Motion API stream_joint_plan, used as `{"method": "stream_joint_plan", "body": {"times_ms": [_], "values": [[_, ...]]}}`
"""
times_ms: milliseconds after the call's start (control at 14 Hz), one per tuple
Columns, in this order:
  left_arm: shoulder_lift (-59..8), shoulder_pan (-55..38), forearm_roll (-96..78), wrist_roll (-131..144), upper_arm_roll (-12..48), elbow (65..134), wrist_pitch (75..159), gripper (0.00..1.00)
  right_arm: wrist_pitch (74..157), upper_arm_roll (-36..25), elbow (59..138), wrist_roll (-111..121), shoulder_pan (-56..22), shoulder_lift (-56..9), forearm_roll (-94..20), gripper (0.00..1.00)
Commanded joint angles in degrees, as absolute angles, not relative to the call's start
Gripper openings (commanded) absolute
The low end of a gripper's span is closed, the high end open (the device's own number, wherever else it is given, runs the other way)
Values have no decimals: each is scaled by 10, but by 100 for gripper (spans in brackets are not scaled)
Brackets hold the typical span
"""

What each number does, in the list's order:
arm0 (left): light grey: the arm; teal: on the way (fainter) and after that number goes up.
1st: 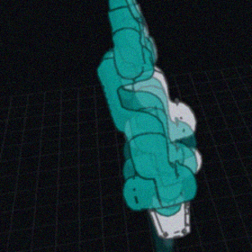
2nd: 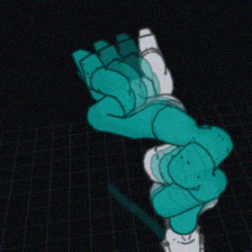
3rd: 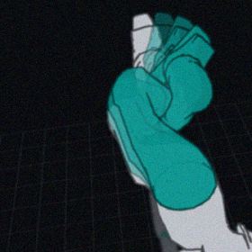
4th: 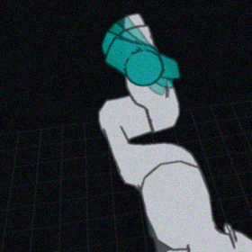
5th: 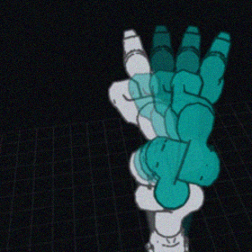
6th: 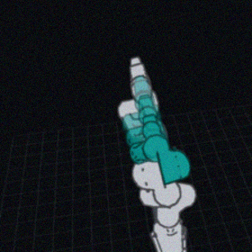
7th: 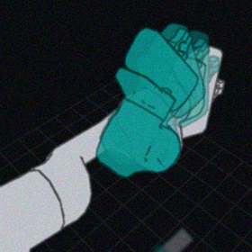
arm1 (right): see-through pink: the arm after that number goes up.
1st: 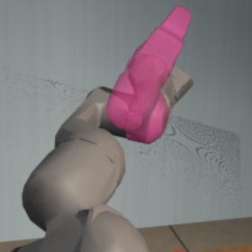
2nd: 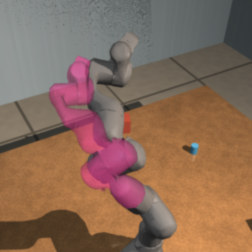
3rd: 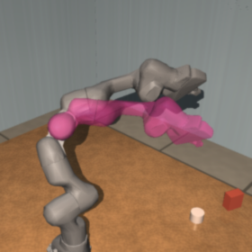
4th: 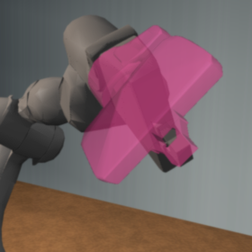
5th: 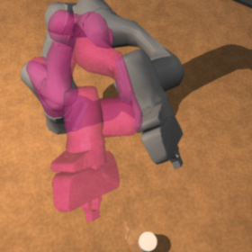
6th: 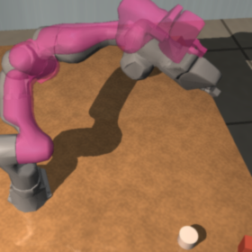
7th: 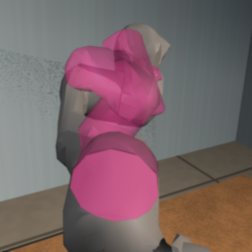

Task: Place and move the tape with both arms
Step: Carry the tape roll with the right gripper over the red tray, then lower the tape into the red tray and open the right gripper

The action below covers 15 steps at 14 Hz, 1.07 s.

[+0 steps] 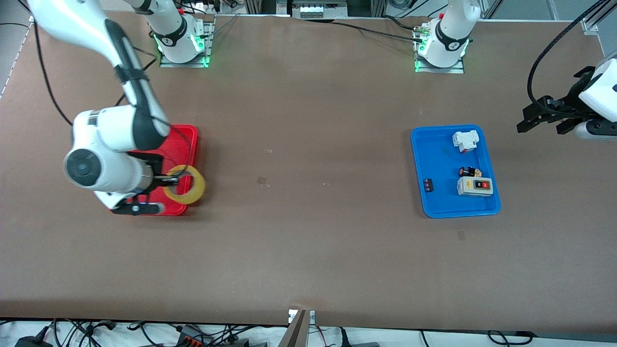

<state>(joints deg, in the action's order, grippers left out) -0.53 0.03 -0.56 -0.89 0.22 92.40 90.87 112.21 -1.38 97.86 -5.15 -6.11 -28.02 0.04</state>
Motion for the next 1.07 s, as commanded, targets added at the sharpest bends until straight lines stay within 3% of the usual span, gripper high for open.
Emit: {"method": "stream_joint_plan", "body": {"times_ms": [0, 357, 786, 929, 1000], "values": [[2, -1, -30, 27, 4, 903, 872, 100, 1138, -3, 1037, -9, -14, -260, 7, 3], [3, -1, -28, 36, 3, 899, 870, 100, 1255, -3, 1153, 32, 33, -233, 39, 4], [2, 2, -24, 37, 3, 897, 875, 100, 1260, -3, 1195, 34, 32, -203, 40, 5], [0, 2, -24, 37, 4, 883, 875, 100, 1273, -3, 1200, 37, 33, -209, 40, 8], [0, 4, -24, 37, 4, 883, 875, 100, 1279, -3, 1201, 37, 33, -213, 40, 17]]}}
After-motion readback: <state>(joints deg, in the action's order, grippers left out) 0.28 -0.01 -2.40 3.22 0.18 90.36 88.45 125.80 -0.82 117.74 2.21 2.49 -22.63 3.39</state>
